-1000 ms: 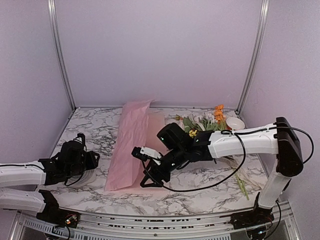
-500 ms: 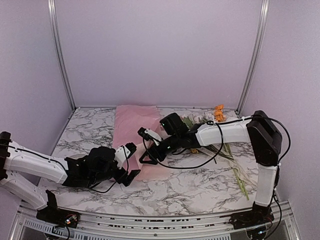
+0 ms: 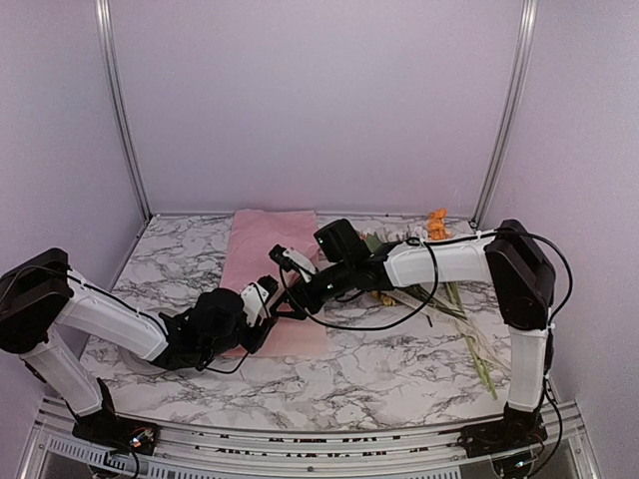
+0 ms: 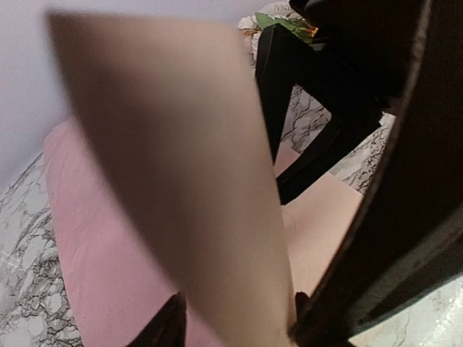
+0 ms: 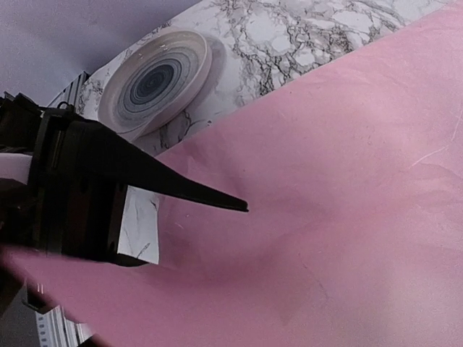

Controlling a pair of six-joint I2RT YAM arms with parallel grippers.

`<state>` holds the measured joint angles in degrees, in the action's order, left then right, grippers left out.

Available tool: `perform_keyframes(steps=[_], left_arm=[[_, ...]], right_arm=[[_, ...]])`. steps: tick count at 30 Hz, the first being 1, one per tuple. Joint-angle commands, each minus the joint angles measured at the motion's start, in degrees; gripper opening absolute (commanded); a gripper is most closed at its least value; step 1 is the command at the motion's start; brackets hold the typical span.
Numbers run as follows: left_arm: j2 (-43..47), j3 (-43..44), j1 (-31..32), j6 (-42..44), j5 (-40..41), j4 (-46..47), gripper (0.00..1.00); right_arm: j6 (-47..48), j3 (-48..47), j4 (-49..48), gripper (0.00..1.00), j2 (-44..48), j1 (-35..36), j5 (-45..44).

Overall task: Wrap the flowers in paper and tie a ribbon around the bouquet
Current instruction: Pick up the folded wrapping paper from the center of the board, then unfold the folded wrapping paper at the center of the board.

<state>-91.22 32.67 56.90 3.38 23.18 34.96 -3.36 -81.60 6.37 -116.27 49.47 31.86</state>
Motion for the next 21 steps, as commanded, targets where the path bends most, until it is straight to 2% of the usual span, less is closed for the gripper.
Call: perform_keyframes(steps=[1,4,8,12,16,19,21], left_arm=[[-1.01,1.56,-2.18,-0.20,2.39,3.18,0.35],[-0.25,1.76,-2.99,-1.18,2.30,3.39,0.00],[3.51,1.39,-3.27,-3.94,0.57,3.39,0.00],[11.21,-2.65,-5.17,-14.67,0.26,4.65,0.00],[17.81,-8.82,-7.15,-25.74,-0.68,10.13,0.00],[20.77,-15.31,-7.96,-34.84,1.15,18.16,0.00],[23.24,-18.38,-8.08,-41.01,3.93,20.08,0.00]], right_arm=[[-0.65,-1.65,-1.29,0.64,0.04,-0.37,0.07],[-0.31,-1.39,-0.55,0.64,0.85,-0.82,-0.24],[2.12,0.58,3.20,0.64,3.91,-3.08,-5.56],[7.32,3.77,6.97,0.65,5.38,-4.47,-16.27],[19.10,-7.26,20.97,0.65,-2.23,-4.47,-15.67],[21.83,-10.00,22.39,0.67,-4.27,-4.48,-14.76],[22.32,-9.69,21.66,0.68,-5.55,-4.50,-16.83]])
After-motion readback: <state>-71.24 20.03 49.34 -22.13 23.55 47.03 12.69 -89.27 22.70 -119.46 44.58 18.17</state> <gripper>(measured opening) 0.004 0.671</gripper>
